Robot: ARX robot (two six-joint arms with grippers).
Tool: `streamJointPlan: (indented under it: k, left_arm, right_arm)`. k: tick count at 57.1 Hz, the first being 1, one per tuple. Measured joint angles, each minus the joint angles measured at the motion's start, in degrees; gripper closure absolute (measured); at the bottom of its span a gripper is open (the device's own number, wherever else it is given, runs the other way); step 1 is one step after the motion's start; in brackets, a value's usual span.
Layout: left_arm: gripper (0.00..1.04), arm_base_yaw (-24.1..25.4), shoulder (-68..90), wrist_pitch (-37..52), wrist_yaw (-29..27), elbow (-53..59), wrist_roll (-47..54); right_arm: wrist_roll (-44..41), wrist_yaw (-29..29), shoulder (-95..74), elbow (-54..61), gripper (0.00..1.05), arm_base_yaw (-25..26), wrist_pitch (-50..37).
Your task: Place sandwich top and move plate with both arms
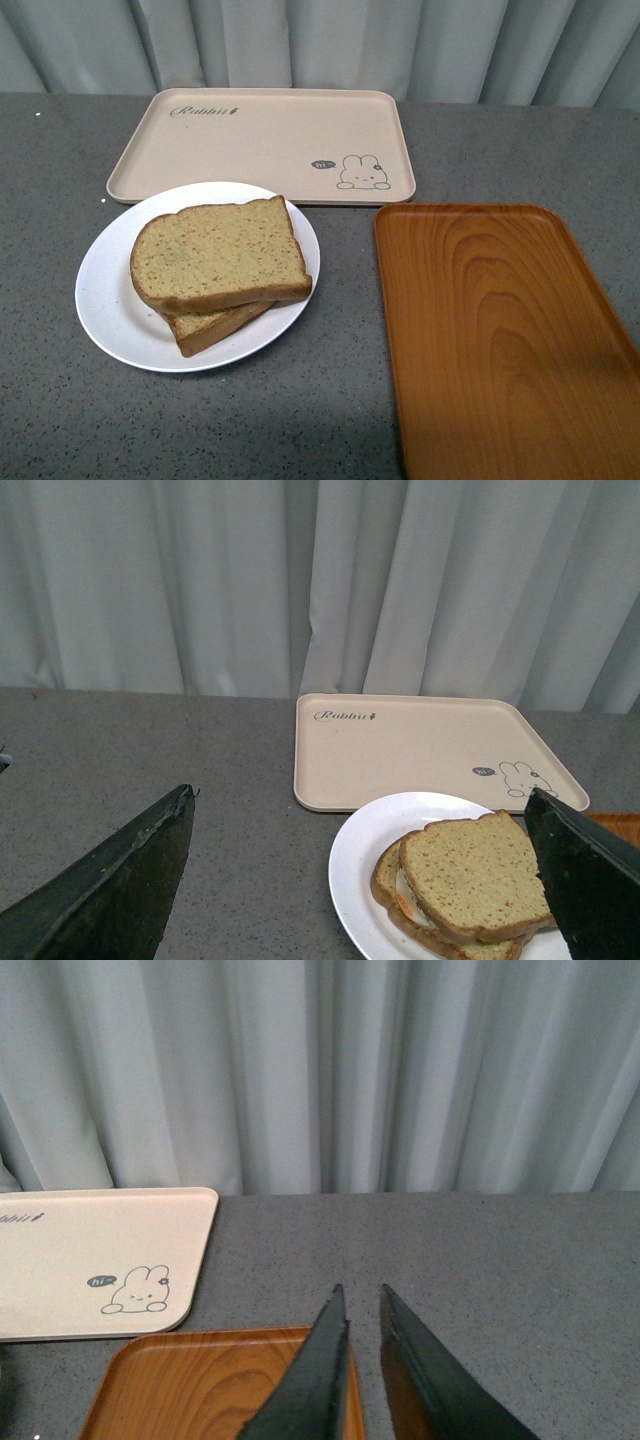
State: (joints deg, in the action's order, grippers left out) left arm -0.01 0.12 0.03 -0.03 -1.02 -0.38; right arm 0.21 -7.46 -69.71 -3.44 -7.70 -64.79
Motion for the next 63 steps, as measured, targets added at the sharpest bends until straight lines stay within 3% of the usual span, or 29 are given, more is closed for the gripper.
streamJointPlan:
  k: [3,10,14,16,23,63]
  left_arm:
    - [0.06,0.00,0.00,0.00,0.00,0.00,0.00]
    - [0.06,0.00,0.00,0.00,0.00,0.00,0.00]
    - [0.06,0.00,0.00,0.00,0.00,0.00,0.00]
    - [0.06,0.00,0.00,0.00,0.00,0.00,0.00]
    - [0.06,0.00,0.00,0.00,-0.02,0.00,0.00]
    - [0.06,0.00,0.00,0.00,0.00,0.00,0.00]
  right_arm:
    - [-0.07,0.61,3.56,0.42,1.04,0.63,3.06]
    - [-0.17,1.95,13.68,0.57,1.04,1.99,13.14]
    - [-0.15,2.64,17.31,1.03,1.04,2.64,15.65]
    - [-0.17,6.21,20.00,1.51,1.04,4.92,17.77]
    - [-0.15,7.06,25.42,2.49,1.04,7.45,22.53]
    - [-0.17,7.39,49.16,3.10,1.04,7.56,44.13]
